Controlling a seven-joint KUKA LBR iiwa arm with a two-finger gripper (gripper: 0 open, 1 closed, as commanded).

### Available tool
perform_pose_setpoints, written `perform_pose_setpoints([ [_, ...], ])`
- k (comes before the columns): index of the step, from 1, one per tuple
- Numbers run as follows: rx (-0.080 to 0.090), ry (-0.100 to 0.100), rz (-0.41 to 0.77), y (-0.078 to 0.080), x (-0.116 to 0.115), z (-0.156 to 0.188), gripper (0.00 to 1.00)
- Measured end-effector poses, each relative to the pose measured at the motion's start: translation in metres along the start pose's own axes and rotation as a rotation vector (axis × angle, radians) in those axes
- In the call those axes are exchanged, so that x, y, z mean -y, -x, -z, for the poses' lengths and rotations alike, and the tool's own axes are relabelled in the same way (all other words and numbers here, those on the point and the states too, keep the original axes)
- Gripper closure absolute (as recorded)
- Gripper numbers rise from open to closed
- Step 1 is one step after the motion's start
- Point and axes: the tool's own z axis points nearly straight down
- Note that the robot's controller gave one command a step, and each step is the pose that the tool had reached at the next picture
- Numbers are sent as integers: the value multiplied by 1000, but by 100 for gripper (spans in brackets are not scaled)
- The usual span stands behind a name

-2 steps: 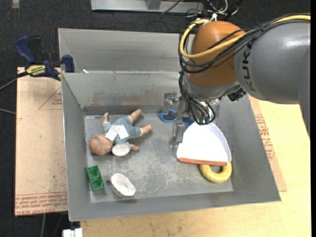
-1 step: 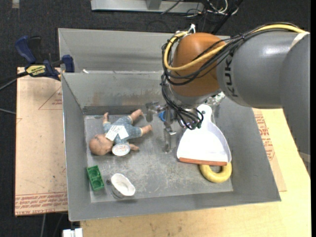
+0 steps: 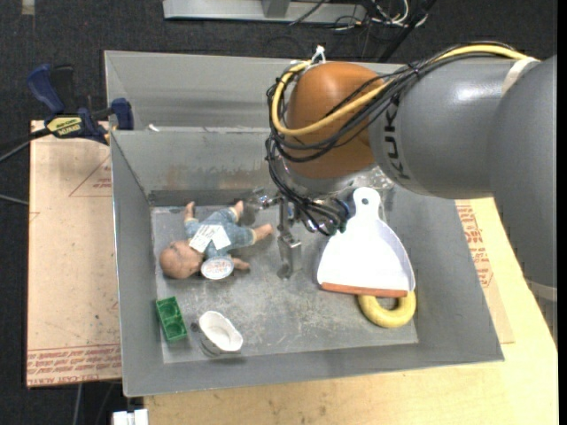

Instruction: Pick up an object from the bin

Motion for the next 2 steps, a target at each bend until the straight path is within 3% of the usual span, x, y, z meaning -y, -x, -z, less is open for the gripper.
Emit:
perform_pose_setpoints([
  [1, 6, -2, 80, 22, -29, 6, 0],
  [2, 10, -5, 509, 38, -43, -47, 0],
])
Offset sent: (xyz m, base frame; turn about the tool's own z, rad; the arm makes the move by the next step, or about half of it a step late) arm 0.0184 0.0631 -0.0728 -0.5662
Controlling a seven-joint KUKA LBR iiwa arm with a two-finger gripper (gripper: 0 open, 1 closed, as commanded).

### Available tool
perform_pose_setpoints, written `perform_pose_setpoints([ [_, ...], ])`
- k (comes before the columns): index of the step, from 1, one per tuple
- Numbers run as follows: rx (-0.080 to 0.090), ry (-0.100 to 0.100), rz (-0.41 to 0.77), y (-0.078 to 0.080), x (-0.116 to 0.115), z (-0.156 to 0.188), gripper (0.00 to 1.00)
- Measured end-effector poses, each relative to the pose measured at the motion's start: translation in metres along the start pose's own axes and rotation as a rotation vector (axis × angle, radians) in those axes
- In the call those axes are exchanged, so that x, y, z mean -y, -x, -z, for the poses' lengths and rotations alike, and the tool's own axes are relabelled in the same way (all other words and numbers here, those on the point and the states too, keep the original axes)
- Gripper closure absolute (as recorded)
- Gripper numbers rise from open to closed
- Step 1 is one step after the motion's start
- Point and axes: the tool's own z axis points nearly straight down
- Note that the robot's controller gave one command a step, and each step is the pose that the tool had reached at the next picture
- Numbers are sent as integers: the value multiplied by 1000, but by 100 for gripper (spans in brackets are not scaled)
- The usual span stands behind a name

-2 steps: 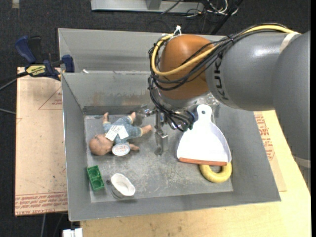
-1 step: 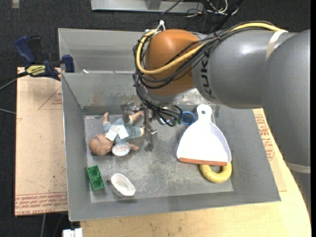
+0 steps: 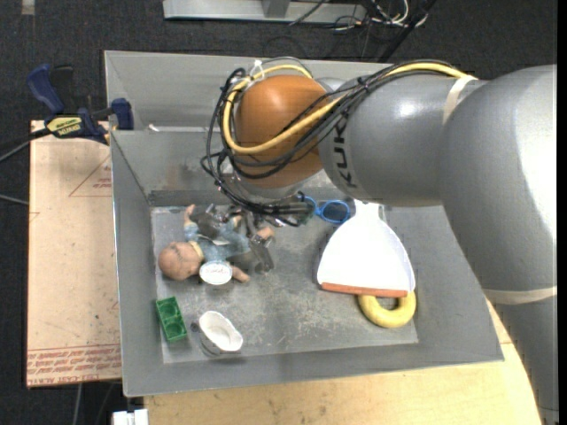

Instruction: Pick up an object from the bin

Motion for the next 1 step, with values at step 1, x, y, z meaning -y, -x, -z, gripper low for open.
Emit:
perform_pose_setpoints([
  [1, 8, 0, -121, 2, 1, -22, 100],
])
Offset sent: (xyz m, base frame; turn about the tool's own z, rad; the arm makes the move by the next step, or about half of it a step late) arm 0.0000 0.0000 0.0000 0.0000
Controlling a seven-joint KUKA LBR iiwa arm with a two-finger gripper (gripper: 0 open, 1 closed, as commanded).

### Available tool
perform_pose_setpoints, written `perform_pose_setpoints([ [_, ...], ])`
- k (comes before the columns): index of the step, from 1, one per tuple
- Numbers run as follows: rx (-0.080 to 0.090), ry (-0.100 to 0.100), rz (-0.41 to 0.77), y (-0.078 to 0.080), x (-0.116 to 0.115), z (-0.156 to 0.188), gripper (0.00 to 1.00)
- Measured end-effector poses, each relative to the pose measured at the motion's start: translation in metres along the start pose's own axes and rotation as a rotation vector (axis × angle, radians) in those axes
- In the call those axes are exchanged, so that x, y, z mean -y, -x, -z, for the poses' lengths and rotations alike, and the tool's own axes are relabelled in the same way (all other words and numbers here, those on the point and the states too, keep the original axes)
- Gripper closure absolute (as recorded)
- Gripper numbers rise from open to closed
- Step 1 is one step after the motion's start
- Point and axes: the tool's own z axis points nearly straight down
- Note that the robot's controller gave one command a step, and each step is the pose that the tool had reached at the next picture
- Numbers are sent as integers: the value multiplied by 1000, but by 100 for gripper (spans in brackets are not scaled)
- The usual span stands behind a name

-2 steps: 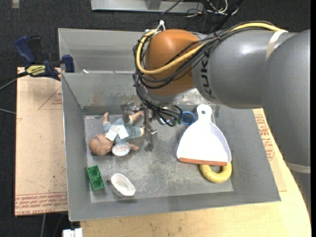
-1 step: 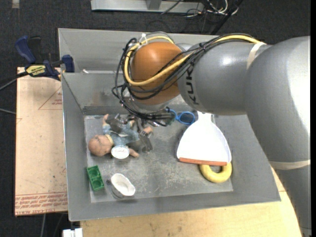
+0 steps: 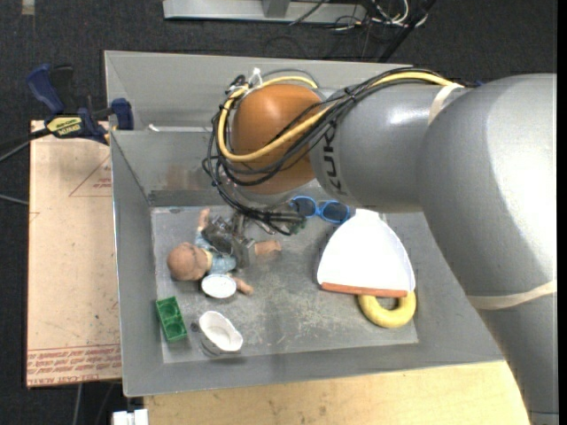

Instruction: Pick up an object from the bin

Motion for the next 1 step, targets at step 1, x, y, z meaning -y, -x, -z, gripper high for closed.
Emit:
perform_pose_setpoints([
  [1, 0, 0, 0, 0, 0, 0, 100],
])
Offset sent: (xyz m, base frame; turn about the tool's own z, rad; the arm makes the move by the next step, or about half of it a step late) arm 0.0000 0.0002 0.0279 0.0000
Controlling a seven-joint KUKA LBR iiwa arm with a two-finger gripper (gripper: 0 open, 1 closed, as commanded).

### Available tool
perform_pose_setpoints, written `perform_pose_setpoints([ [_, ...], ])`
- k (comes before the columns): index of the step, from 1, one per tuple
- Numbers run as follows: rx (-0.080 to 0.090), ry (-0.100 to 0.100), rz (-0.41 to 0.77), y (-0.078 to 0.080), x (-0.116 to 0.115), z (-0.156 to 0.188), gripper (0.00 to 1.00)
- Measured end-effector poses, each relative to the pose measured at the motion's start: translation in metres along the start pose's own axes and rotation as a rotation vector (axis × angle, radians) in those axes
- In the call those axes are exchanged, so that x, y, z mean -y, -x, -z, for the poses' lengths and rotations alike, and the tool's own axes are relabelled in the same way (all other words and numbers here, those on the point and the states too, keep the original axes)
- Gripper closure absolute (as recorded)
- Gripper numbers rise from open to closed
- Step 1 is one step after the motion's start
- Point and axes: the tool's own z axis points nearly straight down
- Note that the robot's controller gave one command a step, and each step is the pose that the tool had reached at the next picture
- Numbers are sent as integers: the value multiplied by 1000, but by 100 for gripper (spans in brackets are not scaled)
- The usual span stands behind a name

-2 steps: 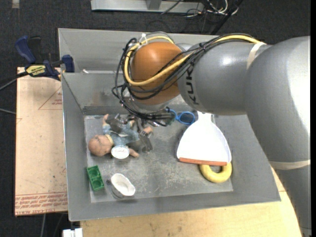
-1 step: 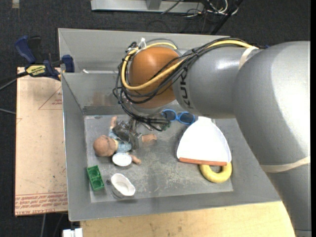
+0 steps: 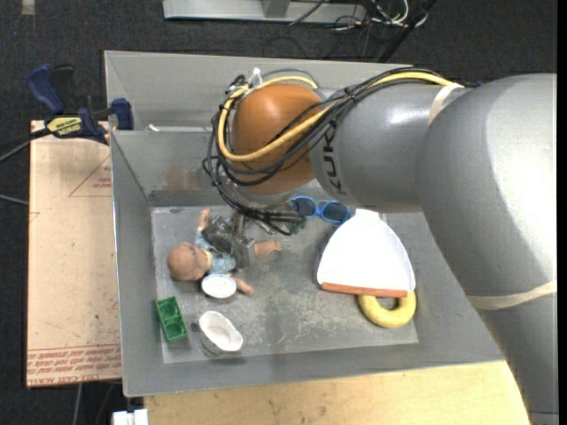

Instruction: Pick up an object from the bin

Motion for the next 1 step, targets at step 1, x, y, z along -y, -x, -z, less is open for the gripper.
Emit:
perform_pose_setpoints([
  [1, 0, 1, 0, 0, 0, 3, 100],
])
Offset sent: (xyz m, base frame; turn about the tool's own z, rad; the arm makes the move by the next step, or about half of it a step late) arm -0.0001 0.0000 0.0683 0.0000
